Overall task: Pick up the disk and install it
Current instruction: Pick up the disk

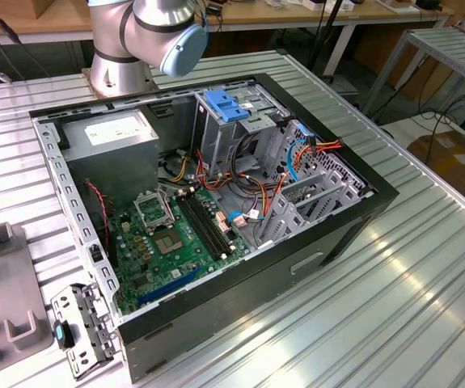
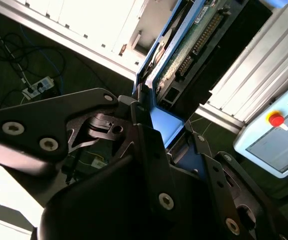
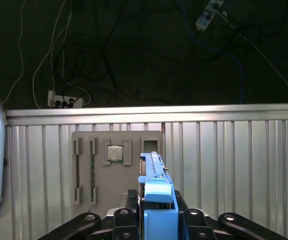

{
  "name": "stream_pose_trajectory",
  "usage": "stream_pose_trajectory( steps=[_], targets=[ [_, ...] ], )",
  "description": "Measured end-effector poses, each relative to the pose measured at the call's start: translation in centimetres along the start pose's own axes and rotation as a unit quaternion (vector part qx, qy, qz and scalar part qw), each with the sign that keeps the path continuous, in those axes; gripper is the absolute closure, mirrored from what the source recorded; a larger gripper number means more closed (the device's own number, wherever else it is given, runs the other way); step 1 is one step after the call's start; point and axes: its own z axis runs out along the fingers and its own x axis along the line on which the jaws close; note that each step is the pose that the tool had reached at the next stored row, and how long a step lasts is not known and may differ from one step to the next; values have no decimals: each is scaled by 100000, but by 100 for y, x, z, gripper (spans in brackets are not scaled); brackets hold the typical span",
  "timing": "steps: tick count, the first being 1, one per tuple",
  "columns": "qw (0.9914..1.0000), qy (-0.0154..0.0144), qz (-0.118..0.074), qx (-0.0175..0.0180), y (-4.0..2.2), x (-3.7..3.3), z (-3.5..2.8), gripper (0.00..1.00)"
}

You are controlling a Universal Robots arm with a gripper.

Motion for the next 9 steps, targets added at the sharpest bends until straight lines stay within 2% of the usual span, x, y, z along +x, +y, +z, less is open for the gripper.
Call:
stream_pose_trajectory(
  steps=[9],
  targets=[
    [100000,94,-1,-29,-1,2,-84,63]
  ],
)
